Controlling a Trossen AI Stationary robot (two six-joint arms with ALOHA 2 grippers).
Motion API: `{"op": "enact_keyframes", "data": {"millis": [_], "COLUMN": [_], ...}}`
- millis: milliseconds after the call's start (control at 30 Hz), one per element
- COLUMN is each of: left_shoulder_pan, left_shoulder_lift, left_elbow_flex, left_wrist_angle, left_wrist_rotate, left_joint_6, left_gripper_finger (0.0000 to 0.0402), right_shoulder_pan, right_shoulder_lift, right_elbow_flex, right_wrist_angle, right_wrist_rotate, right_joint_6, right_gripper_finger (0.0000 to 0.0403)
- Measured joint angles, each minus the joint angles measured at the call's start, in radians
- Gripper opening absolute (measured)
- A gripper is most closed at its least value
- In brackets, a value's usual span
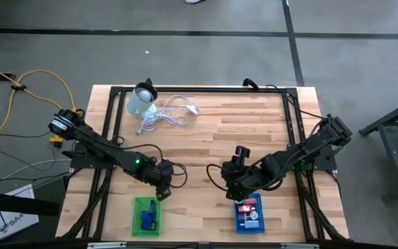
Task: Pick & Place Office items
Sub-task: Put the white black charger adapter into the blue bin
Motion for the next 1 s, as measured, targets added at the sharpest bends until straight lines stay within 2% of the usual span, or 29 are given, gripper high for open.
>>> {"op": "enact_keyframes", "data": {"millis": [200,667,1000], "left_shoulder_pan": [0.001,0.000,-0.043], "left_shoulder_lift": [0.002,0.090,0.095], "left_elbow_flex": [0.000,-0.001,-0.001], "left_wrist_angle": [0.000,-0.002,-0.003], "left_wrist_rotate": [-0.001,0.006,0.009], "left_joint_6": [-0.025,-0.070,-0.097], "left_gripper_finger": [0.0230,0.0230,0.0230], "right_shoulder_pan": [0.000,0.001,0.001], "right_shoulder_lift": [0.000,0.000,0.000], "right_elbow_flex": [0.000,0.000,0.000], "right_wrist_angle": [0.000,0.000,0.001], "right_wrist_rotate": [0.000,-0.004,-0.004], "right_joint_6": [0.000,0.000,0.000], "right_gripper_finger": [0.0197,0.0197,0.0197]}}
